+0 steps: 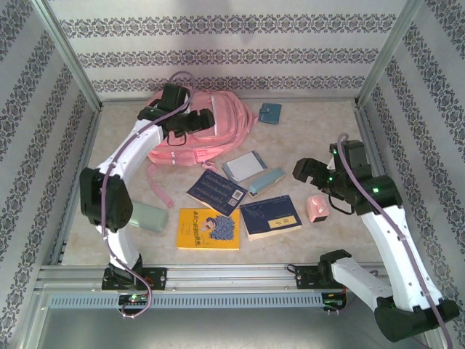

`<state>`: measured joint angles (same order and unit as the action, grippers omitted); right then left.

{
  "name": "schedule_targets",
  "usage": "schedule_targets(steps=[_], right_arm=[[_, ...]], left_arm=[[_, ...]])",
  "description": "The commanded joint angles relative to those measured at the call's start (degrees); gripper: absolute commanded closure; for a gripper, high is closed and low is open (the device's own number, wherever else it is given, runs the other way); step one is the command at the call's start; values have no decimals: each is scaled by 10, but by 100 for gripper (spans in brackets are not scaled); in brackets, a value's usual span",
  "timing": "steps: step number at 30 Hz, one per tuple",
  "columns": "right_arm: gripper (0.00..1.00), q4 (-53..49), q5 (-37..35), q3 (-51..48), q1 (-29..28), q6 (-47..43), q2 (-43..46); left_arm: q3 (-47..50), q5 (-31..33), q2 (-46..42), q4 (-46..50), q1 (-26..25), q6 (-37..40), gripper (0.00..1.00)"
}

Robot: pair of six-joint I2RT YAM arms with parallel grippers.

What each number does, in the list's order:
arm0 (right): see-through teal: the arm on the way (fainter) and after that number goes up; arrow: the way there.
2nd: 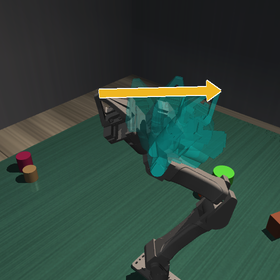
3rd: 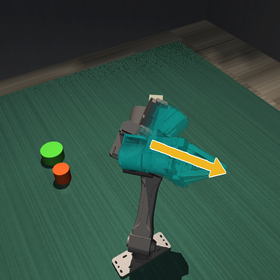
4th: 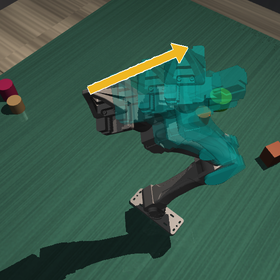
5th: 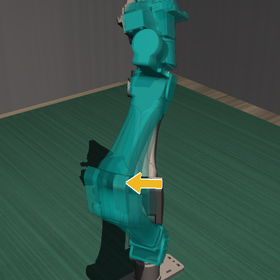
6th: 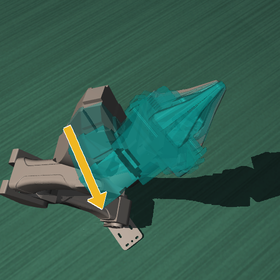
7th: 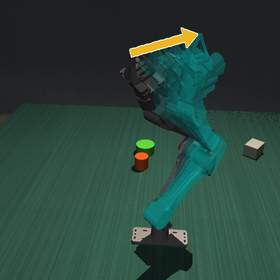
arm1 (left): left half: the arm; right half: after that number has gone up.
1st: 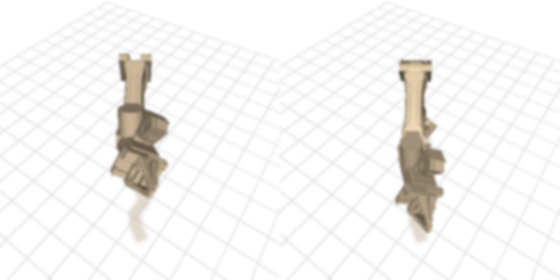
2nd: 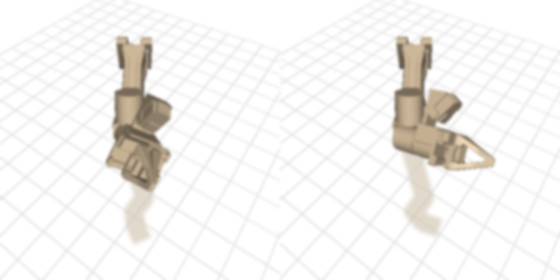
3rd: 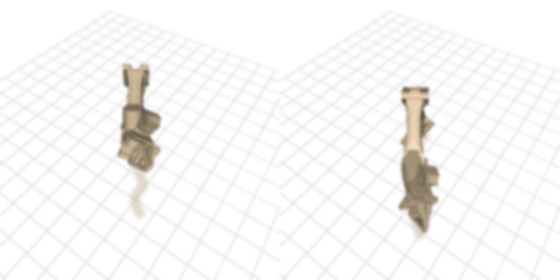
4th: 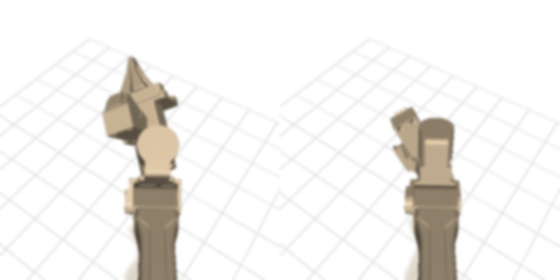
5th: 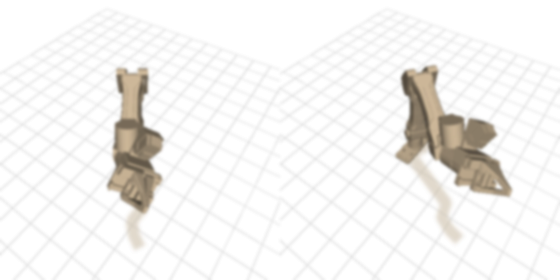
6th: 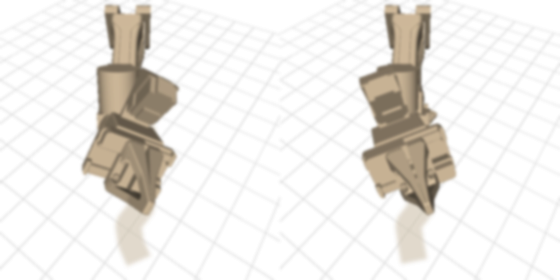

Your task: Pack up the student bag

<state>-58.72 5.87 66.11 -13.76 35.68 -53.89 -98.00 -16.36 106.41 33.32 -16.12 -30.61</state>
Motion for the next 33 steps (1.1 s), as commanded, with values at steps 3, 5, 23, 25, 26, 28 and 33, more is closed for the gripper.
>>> schedule_targets(steps=[3,5,23,25,26,28,33], right_arm=[[2,2,79,14,-32,-24,-54],[2,0,71,17,-33,-3,-68],[28,76,203,-27,-31,18,-49],[29,75,188,-27,-32,22,-53],[28,73,169,-25,-34,28,-56],[27,74,152,-18,-34,31,-62],[36,63,129,22,-36,0,-82]], left_arm=[[-78,-50,98,-78,1,-20,18],[-126,-39,142,-65,3,-22,21],[-330,-121,367,-57,16,-32,67],[-330,-127,369,-52,17,-26,84],[-331,-127,368,-47,19,-22,93],[-335,-126,362,-34,21,-11,100],[-354,-105,318,1,27,29,100]])
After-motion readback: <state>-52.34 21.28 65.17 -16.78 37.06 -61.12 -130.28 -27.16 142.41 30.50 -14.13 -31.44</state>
